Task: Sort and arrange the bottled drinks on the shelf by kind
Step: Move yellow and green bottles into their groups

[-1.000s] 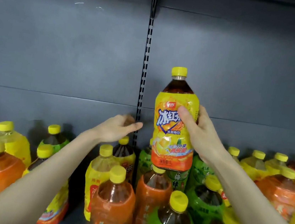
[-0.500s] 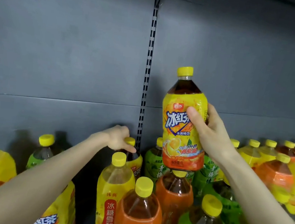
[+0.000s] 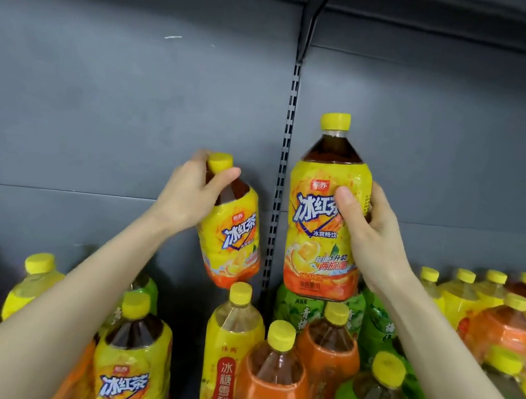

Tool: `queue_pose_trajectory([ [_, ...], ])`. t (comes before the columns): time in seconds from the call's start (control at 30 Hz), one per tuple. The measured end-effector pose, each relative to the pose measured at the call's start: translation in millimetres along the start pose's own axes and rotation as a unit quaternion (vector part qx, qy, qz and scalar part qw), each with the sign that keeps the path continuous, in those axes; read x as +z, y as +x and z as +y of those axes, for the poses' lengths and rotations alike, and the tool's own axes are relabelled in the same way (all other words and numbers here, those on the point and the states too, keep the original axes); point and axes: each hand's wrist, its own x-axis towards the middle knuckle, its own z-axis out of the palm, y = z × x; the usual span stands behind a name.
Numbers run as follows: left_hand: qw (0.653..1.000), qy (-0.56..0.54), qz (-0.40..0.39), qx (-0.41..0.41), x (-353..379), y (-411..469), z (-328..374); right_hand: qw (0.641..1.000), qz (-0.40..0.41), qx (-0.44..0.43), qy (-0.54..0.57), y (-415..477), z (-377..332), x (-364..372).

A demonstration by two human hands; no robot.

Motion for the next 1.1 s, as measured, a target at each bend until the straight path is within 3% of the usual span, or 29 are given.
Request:
queue_pose_trajectory([
  [0.13,0.992,-0.049,0.111,0.029,-41.2,-18.5,40.9,1.0,-0.012,-0.021,0.02,-15.1,-21.1,12.2],
  [0.37,0.989,-0.03,0.138,0.035,-92.3,-102.1,86.1,0.996,-0.022,-0.012,0.081,-74.7,-42.6,30.2],
  [0.8,0.996,-0.044,0.023,-0.077,-76.3,-259.1,41.3,0.994,-0.052,0.09,0.039,-235.1,25.4,58.1],
  [1.1,0.991,-0.083,-0.021,-0.099,-65.8,-281.2,-20.5,0.988,0.043,0.145,0.001,-278.2,74.3,89.7],
])
